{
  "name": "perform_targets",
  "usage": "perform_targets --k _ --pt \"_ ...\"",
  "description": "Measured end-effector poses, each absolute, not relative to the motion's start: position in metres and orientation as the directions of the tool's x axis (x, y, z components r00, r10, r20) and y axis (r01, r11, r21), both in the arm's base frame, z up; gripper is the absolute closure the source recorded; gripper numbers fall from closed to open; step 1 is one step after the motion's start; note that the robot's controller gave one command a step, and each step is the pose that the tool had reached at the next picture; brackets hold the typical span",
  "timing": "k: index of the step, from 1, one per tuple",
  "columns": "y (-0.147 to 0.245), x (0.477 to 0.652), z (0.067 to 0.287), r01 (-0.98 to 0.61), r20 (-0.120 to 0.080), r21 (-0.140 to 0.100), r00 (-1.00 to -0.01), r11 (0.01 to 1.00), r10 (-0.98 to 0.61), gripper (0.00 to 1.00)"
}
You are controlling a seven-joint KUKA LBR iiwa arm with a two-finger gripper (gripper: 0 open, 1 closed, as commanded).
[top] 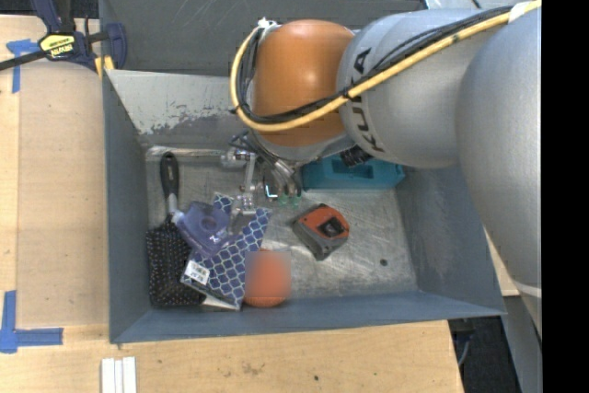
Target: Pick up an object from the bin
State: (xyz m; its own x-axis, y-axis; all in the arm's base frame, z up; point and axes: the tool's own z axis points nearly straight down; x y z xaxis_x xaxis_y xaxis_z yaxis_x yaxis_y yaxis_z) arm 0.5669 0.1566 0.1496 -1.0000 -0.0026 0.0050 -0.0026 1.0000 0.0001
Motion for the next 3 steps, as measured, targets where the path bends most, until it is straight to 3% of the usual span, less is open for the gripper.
perform_targets --k 1,2,3 --pt "0.156 0.569 0.154 0.0 -0.003 0.001 -1.0 1.0 0.0 0.0" --pt "0.164 0.542 0.133 -0.05 -0.004 0.0 -0.999 0.999 -0.05 0.0" --pt "0.165 0.527 0.124 -0.069 -0.001 0.0 -0.998 0.998 -0.069 0.0"
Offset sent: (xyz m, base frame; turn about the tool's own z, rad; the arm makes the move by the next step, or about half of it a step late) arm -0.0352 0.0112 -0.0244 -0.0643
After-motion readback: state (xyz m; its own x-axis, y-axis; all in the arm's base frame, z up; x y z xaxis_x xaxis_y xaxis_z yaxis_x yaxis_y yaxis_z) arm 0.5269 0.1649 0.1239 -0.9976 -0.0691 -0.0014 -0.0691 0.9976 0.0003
